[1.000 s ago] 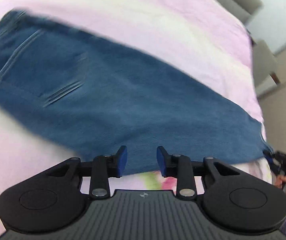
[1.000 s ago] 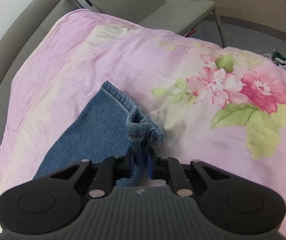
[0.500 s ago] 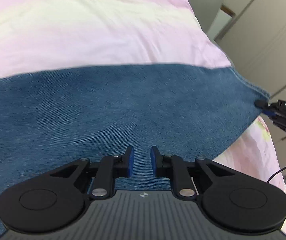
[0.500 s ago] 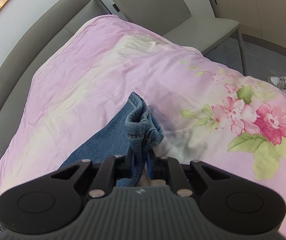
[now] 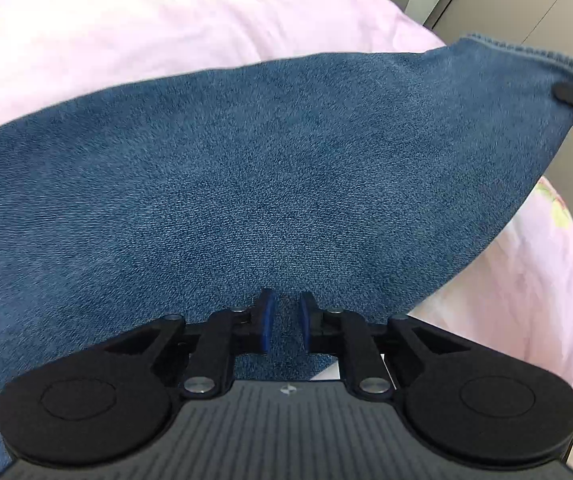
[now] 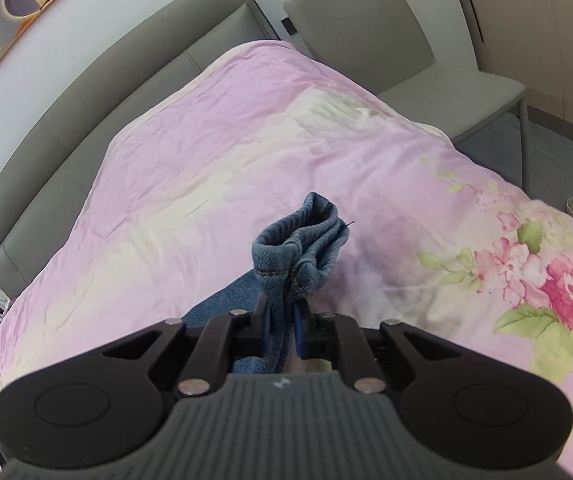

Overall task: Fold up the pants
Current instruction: 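Lift the hem with the right tool and fold it toward the waistband, then open the right tool to drop the hem onto the jeans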

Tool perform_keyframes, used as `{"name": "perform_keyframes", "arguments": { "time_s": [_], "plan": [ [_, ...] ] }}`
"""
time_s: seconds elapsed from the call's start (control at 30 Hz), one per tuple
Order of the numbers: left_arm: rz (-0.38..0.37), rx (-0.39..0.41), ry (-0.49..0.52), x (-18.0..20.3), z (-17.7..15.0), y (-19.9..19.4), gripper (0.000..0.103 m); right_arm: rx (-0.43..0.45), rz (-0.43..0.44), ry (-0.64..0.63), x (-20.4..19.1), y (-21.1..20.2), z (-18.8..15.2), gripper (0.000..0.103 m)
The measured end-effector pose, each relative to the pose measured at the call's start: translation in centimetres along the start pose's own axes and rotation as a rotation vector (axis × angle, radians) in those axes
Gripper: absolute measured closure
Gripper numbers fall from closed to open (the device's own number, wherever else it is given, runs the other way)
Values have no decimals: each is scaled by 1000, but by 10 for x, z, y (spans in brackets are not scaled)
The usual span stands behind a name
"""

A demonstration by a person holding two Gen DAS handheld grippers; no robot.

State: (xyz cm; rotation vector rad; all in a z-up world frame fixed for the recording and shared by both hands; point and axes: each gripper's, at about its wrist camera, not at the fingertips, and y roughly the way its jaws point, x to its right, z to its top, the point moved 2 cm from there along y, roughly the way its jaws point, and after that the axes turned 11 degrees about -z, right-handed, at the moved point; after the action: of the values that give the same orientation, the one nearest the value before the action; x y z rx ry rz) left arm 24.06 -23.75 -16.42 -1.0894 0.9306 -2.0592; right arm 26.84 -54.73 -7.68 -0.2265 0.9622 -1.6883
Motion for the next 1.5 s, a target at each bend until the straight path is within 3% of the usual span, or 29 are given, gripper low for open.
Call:
{"name": "perform_keyframes", "arguments": {
  "time_s": [0.13, 0.37, 0.53, 0.8, 1.07, 1.17, 1.3, 1.4, 1.5],
  "plan": [
    [-39, 82, -16, 0, -11, -40, 85, 41, 35, -82, -43, -28, 10, 97],
    [11, 201, -56, -41, -46, -135, 85, 73, 141, -216, -149, -67, 9, 96],
    [82, 292, -122, -86, -82, -198, 85, 58, 209, -331, -234, -78, -15, 96],
    [147, 353, -270, -165, -138, -252, 85, -81, 269, -550, -345, -43, -113, 96],
    [113, 357, -368, -213, -156, -264, 85, -311, 241, -785, -381, 21, -241, 93],
    [82, 360, -384, -216, -158, -263, 85, -353, 220, -860, -379, 33, -268, 86],
    [56, 364, -390, -219, -155, -257, 80, -390, 268, -912, -384, 25, -269, 57],
    [47, 370, -390, -221, -153, -253, 80, -392, 327, -878, -390, 12, -254, 41],
    [45, 371, -400, -223, -152, -248, 80, -366, 309, -842, -401, 19, -246, 44]
  ]
}}
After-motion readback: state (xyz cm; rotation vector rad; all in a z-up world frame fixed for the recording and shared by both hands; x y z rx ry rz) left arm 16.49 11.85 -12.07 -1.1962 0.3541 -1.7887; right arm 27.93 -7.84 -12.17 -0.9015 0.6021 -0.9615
